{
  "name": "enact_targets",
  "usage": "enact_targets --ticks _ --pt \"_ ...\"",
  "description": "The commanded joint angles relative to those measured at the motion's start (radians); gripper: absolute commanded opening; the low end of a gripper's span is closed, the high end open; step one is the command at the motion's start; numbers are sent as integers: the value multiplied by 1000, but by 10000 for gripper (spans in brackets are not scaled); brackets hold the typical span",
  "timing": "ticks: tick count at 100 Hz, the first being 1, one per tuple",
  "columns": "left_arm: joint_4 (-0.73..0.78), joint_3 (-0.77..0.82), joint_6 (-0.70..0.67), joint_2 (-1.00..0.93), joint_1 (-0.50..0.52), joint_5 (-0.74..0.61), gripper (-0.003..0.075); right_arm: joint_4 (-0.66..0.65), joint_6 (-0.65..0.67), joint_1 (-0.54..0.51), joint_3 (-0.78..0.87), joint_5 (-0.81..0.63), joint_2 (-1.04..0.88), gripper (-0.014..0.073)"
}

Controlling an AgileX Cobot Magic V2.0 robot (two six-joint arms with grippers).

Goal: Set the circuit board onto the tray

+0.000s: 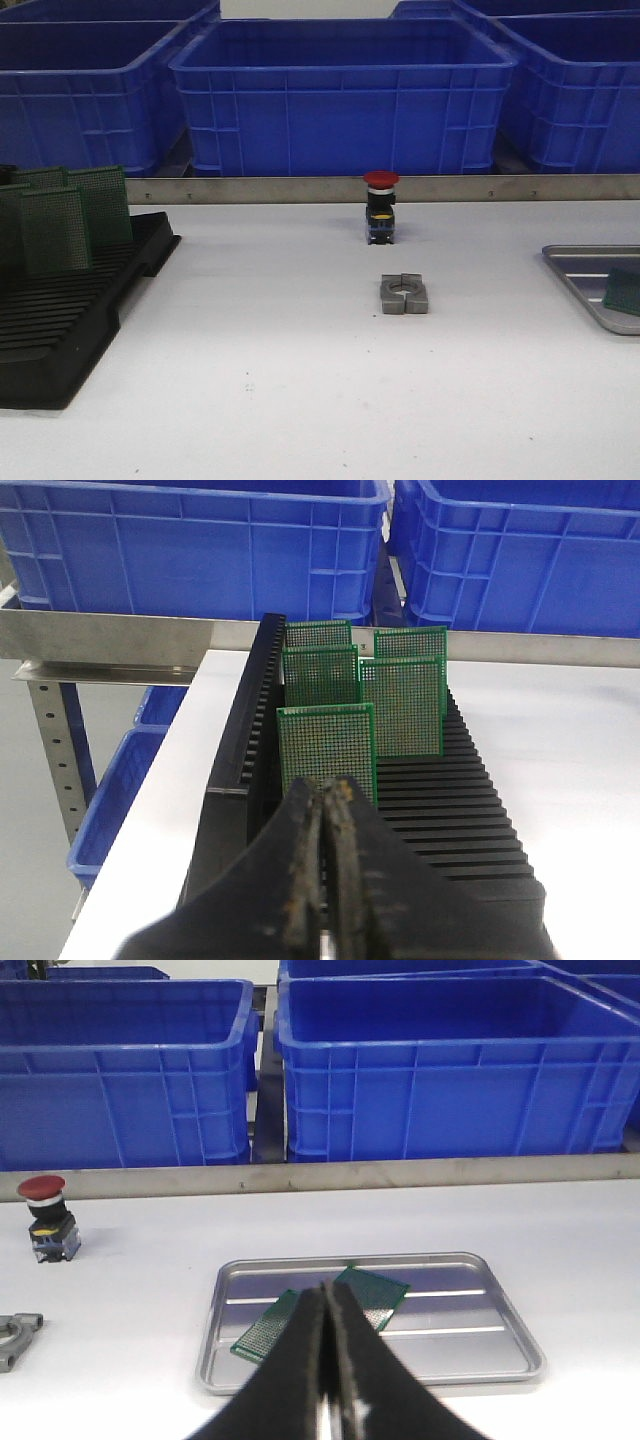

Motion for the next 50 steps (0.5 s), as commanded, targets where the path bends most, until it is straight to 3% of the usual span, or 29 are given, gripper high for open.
enact_targets --ticks 1,50 --pt "-9 20 -10 -26 -7 -77 -20 -40 23 3 2 -70 -24 -60" --pt "-9 20 -10 -26 -7 -77 -20 -34 1 2 1 -72 -24 -60"
